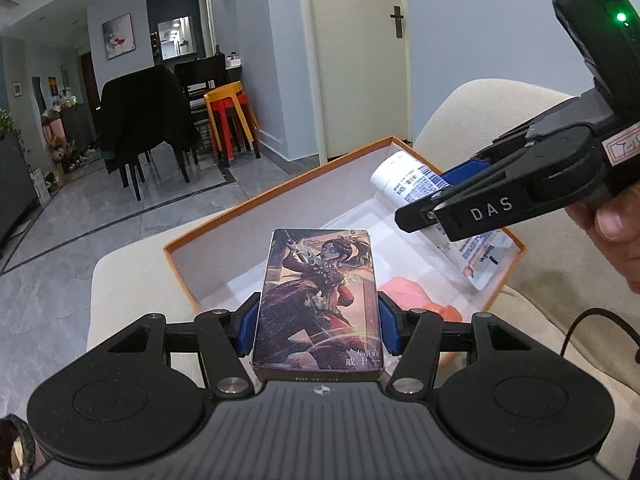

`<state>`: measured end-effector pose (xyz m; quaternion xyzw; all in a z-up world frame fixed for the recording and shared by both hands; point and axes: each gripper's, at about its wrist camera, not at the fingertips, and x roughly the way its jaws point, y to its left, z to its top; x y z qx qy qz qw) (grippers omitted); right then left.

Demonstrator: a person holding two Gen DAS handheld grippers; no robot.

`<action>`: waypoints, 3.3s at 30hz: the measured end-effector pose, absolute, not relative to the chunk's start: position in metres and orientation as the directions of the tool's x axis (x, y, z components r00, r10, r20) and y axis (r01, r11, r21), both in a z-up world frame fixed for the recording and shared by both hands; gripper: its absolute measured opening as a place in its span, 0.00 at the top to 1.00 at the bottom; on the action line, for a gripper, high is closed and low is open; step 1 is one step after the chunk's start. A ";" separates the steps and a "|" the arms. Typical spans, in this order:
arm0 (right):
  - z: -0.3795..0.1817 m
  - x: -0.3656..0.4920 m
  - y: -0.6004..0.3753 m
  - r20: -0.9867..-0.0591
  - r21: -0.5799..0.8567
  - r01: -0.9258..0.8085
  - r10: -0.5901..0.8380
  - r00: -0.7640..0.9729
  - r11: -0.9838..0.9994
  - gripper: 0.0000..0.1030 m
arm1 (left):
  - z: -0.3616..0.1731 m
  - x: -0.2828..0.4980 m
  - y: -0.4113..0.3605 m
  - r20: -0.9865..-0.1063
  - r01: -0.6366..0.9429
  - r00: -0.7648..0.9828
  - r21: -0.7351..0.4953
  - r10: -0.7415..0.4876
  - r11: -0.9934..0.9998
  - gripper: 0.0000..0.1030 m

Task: Organize rigid objects
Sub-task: 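Carry the lotion tube and card-art box with both tools over the shoebox, then lower both items into the shoebox and open both tools, then move both tools out of the shoebox toward the remaining items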

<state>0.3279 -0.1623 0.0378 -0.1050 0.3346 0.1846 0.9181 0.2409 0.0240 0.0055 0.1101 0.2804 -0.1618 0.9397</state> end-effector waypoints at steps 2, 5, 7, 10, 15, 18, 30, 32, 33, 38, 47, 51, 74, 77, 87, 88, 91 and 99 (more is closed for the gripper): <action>0.036 0.334 -0.166 -0.654 -0.068 -0.400 0.262 0.710 0.914 0.57 | 0.001 0.245 0.022 -0.572 0.371 0.786 0.132 -0.235 0.919 0.36; 0.027 0.344 -0.177 -0.664 -0.048 -0.379 0.254 0.703 0.924 0.57 | -0.004 0.257 0.017 -0.588 0.379 0.777 0.155 -0.223 0.913 0.36; 0.019 0.348 -0.181 -0.677 -0.035 -0.370 0.250 0.692 0.928 0.57 | -0.008 0.264 0.015 -0.605 0.386 0.768 0.173 -0.212 0.906 0.36; 0.005 0.357 -0.184 -0.698 -0.029 -0.351 0.233 0.677 0.936 0.57 | -0.014 0.276 0.014 -0.620 0.393 0.759 0.194 -0.198 0.899 0.36; -0.015 0.369 -0.187 -0.724 -0.022 -0.329 0.212 0.656 0.944 0.57 | -0.023 0.291 0.012 -0.641 0.406 0.747 0.228 -0.177 0.885 0.36; -0.024 0.373 -0.188 -0.735 -0.026 -0.323 0.201 0.647 0.946 0.57 | -0.028 0.295 0.010 -0.650 0.413 0.742 0.248 -0.166 0.877 0.36; -0.052 0.379 -0.178 -0.758 -0.141 -0.309 0.098 0.645 0.941 0.57 | -0.049 0.315 0.004 -0.699 0.441 0.705 0.305 -0.116 0.844 0.36; -0.057 0.381 -0.175 -0.763 -0.153 -0.312 0.089 0.640 0.938 0.56 | -0.051 0.319 0.003 -0.709 0.446 0.697 0.307 -0.111 0.841 0.36; -0.058 0.381 -0.175 -0.761 -0.153 -0.310 0.088 0.643 0.938 0.56 | -0.053 0.321 0.002 -0.714 0.448 0.692 0.310 -0.106 0.838 0.36; -0.061 0.386 -0.176 -0.761 -0.140 -0.294 0.087 0.643 0.945 0.56 | -0.060 0.332 0.004 -0.733 0.459 0.676 0.337 -0.077 0.822 0.36; -0.066 0.394 -0.183 -0.753 -0.103 -0.236 0.079 0.653 0.966 0.56 | -0.069 0.345 -0.002 -0.753 0.482 0.658 0.390 -0.030 0.785 0.36; -0.071 0.396 -0.186 -0.754 -0.109 -0.212 0.058 0.654 0.971 0.56 | -0.073 0.349 -0.004 -0.758 0.486 0.652 0.398 -0.020 0.778 0.36; -0.075 0.396 -0.165 -0.756 -0.154 -0.233 0.037 0.654 0.960 0.41 | -0.058 0.363 -0.007 -0.815 0.477 0.576 0.390 0.054 0.788 0.17; -0.068 0.392 -0.165 -0.754 -0.147 -0.231 0.043 0.655 0.962 0.34 | -0.046 0.359 -0.006 -0.813 0.471 0.581 0.379 0.043 0.797 0.16; -0.022 0.368 -0.160 -0.777 -0.140 -0.257 0.055 0.627 0.956 0.10 | -0.005 0.331 -0.010 -0.855 0.475 0.519 0.289 0.000 0.831 0.15; -0.015 0.362 -0.161 -0.774 -0.138 -0.265 0.063 0.630 0.954 0.10 | 0.000 0.327 -0.011 -0.853 0.478 0.521 0.290 -0.002 0.829 0.15; 0.007 0.342 -0.163 -0.758 -0.135 -0.270 0.076 0.648 0.953 0.08 | 0.012 0.310 -0.012 -0.846 0.474 0.534 0.294 -0.006 0.830 0.15; 0.030 0.293 -0.171 -0.769 -0.125 -0.270 0.079 0.635 0.955 0.06 | 0.029 0.267 -0.010 -0.857 0.477 0.514 0.266 -0.020 0.838 0.15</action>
